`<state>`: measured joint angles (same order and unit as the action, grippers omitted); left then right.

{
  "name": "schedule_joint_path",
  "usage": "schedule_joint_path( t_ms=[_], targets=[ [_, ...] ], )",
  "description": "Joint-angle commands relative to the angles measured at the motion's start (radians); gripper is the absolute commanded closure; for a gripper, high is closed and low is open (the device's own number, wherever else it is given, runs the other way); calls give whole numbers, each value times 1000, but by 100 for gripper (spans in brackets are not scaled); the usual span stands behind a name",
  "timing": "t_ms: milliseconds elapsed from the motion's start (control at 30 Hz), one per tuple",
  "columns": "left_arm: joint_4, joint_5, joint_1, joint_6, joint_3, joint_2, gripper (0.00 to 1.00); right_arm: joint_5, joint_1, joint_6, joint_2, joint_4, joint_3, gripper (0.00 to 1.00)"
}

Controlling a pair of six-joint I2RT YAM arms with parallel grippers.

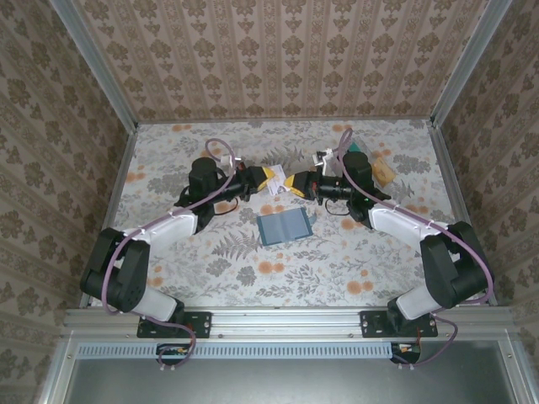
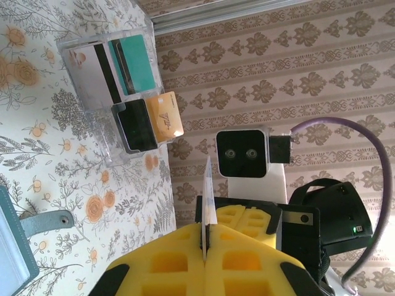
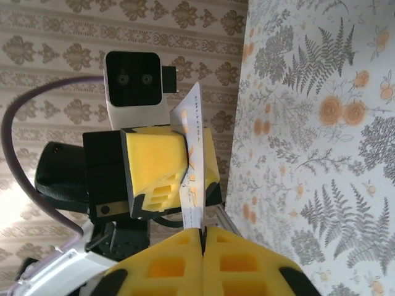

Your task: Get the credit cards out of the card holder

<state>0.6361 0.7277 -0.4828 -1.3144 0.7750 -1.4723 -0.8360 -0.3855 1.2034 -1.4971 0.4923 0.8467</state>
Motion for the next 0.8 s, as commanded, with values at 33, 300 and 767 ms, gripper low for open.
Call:
schedule_joint_path(
  t_ms=[33,300,767],
  targets=[
    [-47,-19,3,9,-18,18,89,46,-11,-145,42,-190,73,100],
    [-835,-308,20,378,116,73,30,387,16,-618,58,-819,282,100],
    [-932,-334,92,468,115,73,0,850,122,-1162,-205,-1004,550,100]
  ],
)
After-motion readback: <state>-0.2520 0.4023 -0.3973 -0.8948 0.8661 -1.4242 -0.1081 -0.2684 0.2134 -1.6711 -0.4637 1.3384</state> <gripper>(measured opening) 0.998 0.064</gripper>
